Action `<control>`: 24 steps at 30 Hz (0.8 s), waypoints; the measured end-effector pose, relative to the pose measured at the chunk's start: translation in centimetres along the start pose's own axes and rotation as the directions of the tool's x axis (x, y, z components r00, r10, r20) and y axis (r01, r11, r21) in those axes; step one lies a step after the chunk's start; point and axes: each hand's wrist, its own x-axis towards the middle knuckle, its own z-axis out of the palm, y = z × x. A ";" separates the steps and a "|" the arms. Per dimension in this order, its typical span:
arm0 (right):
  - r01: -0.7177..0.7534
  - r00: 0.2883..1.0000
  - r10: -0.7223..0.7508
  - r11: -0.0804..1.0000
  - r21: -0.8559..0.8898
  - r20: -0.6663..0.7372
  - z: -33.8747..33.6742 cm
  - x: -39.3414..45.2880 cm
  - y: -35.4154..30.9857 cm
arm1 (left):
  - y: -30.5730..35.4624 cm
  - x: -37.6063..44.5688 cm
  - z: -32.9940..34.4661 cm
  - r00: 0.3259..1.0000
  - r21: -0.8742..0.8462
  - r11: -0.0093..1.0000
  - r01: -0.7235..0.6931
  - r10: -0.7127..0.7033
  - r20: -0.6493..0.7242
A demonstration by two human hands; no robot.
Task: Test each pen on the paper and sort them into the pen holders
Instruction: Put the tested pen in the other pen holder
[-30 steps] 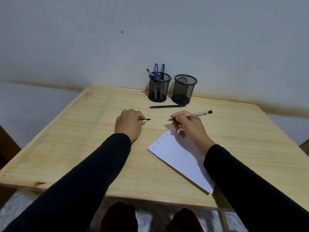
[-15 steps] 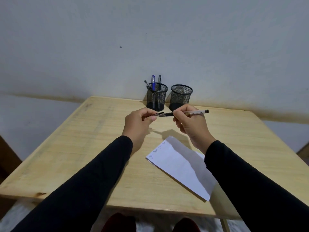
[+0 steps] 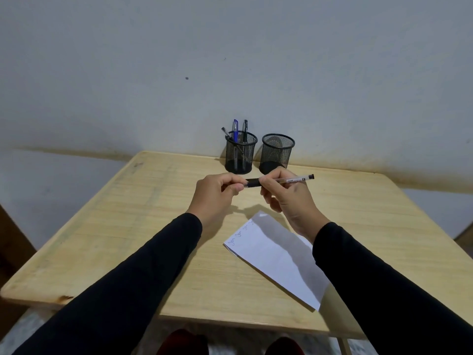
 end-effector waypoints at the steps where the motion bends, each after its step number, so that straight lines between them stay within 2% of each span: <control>1: 0.013 1.000 -0.013 1.000 -0.004 0.005 0.0 -0.1 0.2 | -0.1 0.1 -0.2 1.000 -0.050 0.999 0.004 -0.002 0.024; 3: 0.032 0.999 -0.032 0.999 0.006 0.021 0.2 -0.3 0.2 | -0.2 0.4 -0.5 0.998 -0.268 0.962 0.046 -0.034 0.046; 6: 0.006 0.997 -0.011 0.997 0.074 0.073 0.1 -0.5 -0.2 | 0.2 1.0 -0.8 0.987 -0.645 0.750 0.147 -0.151 0.050; 8: -0.016 0.992 0.000 0.992 0.125 0.123 -0.4 -0.5 -0.5 | 0.4 1.5 -1.3 0.977 -0.727 0.666 0.169 -0.211 0.034; 11: -0.051 0.983 0.017 0.982 0.183 0.184 -1.6 -0.3 -1.0 | 0.7 2.5 -1.9 0.965 -0.750 0.640 0.170 -0.264 -0.007; 13: -0.057 0.981 0.028 0.987 0.148 0.194 -2.0 0.0 -1.6 | 1.0 3.1 -1.7 0.965 -0.729 0.664 0.165 -0.261 -0.019; 17: -0.025 0.997 0.033 0.992 -0.121 0.064 -2.2 1.6 -2.4 | 2.4 4.8 0.4 0.985 -0.652 0.746 0.136 -0.171 0.009; 20: -0.009 1.000 0.006 0.982 -0.191 -0.017 -2.8 3.5 -2.9 | 4.3 6.5 2.8 0.996 -0.608 0.789 0.085 -0.092 0.021; 22: 0.001 0.996 -0.021 0.975 -0.223 -0.088 -3.9 5.0 -3.3 | 5.3 8.0 4.3 0.997 -0.593 0.802 0.064 -0.079 0.001; 24: 0.012 0.983 -0.057 0.968 -0.252 -0.172 -5.3 6.8 -3.8 | 5.5 9.5 5.8 0.996 -0.514 0.856 0.059 -0.085 -0.028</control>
